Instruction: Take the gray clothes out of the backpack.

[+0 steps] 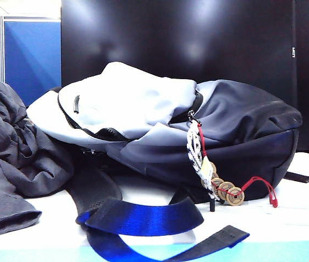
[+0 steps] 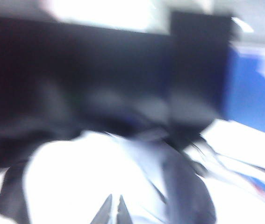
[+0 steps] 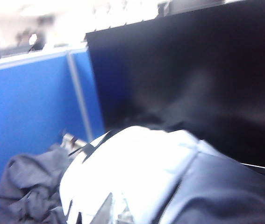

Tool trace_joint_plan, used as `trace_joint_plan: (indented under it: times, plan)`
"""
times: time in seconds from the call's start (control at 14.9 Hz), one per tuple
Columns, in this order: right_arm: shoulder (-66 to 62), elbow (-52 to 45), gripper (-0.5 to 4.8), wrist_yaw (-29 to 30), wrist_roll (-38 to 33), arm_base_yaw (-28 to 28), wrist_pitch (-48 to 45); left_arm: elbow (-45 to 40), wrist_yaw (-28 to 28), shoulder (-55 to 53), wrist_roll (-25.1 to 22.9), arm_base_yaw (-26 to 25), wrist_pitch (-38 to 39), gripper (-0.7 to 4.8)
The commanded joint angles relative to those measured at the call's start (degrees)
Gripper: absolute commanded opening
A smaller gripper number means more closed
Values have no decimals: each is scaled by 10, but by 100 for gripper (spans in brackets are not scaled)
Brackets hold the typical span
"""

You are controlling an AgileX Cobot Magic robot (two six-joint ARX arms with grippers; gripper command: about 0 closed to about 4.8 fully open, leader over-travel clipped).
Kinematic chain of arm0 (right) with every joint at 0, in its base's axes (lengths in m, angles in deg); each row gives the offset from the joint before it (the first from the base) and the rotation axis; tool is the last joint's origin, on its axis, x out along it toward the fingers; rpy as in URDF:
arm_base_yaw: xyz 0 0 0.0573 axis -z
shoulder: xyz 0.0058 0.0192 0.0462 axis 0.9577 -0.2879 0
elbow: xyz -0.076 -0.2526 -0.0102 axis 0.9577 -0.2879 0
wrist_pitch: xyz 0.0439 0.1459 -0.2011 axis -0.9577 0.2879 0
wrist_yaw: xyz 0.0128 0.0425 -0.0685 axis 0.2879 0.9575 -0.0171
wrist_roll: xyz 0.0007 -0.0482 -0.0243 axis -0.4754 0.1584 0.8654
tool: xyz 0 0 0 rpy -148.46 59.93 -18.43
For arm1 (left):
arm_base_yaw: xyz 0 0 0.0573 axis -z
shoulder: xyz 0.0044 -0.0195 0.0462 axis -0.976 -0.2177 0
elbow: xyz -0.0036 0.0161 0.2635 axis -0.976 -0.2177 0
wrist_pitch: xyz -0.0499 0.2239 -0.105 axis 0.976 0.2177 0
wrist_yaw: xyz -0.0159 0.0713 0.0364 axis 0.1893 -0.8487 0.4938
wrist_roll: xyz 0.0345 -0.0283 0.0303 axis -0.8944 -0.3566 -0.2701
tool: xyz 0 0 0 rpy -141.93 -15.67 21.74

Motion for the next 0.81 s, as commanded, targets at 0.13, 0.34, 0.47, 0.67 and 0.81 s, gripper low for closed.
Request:
trace_joint_plan:
  times: [0.13, 0.34, 0.47, 0.67, 0.81]
  plan:
    - [80, -91, -8, -10, -1, 0, -54, -105, -75, 129, 29, -1, 14, -4]
    - [76, -173, -7, -21, 5, 1, -114, -156, -85, 154, 24, -1, 15, -4]
    - [73, -257, -6, -21, 15, 1, -203, -212, -94, 154, 28, -1, 4, -4]
    - [59, -387, -6, -73, 24, 1, -352, -303, -111, 154, 78, -1, -52, -4]
    - [59, -417, -6, -73, 24, 1, -321, -312, -106, 154, 162, -1, -35, -3]
